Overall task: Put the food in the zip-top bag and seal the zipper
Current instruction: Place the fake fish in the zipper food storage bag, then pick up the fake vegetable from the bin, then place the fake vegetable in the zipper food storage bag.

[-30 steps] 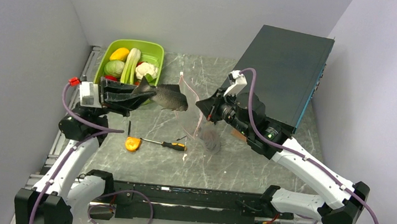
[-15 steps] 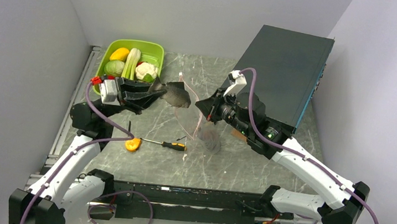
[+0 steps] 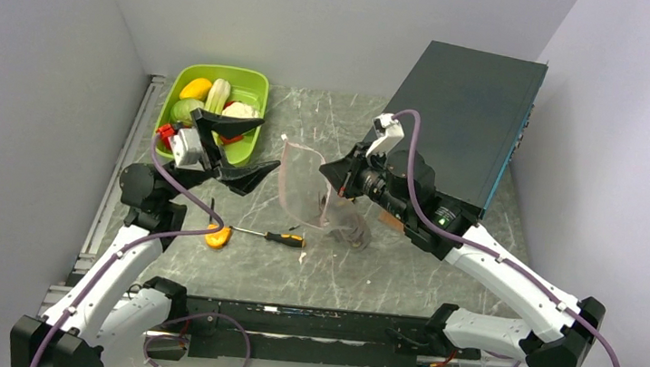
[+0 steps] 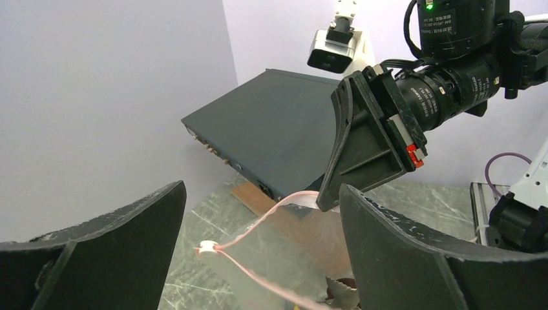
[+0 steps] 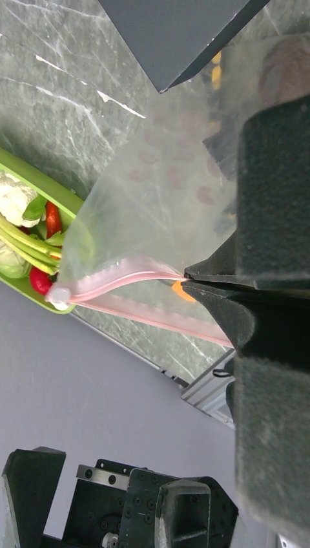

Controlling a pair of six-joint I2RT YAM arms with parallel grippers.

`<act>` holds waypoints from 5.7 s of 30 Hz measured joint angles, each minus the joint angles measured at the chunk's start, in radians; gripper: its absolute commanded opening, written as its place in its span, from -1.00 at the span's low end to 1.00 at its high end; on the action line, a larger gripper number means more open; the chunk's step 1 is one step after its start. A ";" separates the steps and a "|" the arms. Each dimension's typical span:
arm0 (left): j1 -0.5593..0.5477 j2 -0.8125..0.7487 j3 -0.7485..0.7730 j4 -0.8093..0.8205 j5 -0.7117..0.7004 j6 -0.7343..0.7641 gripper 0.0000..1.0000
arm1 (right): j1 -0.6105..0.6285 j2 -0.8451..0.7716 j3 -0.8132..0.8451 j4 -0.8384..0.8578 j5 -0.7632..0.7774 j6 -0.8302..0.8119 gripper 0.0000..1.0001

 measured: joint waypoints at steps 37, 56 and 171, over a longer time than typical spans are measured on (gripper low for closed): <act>0.387 0.247 0.278 -0.693 -0.505 -0.006 0.65 | 0.000 -0.019 -0.003 0.002 -0.001 -0.043 -1.00; 0.570 0.665 0.453 -0.907 -0.438 -0.022 0.68 | 0.000 -0.036 -0.023 0.015 -0.002 -0.043 -1.00; -0.564 -0.076 0.397 -1.104 -0.654 -0.323 -1.00 | 0.000 -0.133 -0.079 -0.003 -0.101 -0.068 -1.00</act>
